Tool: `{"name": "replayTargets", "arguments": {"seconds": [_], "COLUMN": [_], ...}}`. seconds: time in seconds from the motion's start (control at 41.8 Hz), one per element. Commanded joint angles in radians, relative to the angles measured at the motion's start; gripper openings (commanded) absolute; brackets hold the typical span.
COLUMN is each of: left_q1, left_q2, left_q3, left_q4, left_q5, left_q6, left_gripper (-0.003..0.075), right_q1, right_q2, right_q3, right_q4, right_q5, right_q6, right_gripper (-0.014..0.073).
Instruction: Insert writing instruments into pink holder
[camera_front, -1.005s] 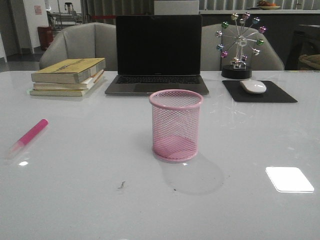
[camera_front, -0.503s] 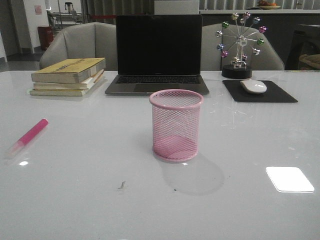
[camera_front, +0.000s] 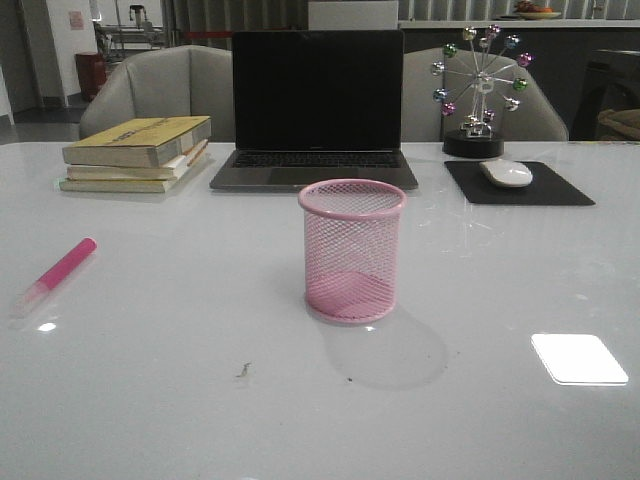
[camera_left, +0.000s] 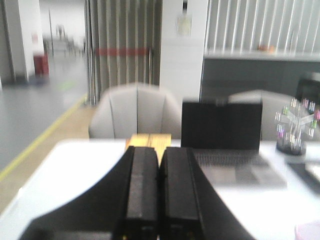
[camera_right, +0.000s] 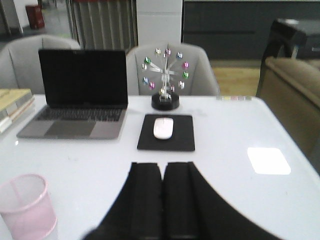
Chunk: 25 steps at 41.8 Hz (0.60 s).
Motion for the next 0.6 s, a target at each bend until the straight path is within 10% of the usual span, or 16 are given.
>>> {"name": "replayTargets", "arguments": {"seconds": [0.0,0.574], "left_q1": [0.003,0.003], "left_q2": [0.070,0.290], "left_q3": [-0.028,0.018], "left_q4": [-0.003,-0.006], "left_q5": [0.019,0.088], "left_q6": [-0.001,0.001], "left_gripper": [0.0091,0.0115], "right_q1": [-0.005,-0.005], "right_q2": [0.063,0.295], "right_q3": [-0.018,0.150], "right_q4": [0.006,0.006], "right_q5": [0.002,0.094], "right_q6": [-0.007,-0.007], "right_gripper": [0.0055,0.0134]}}
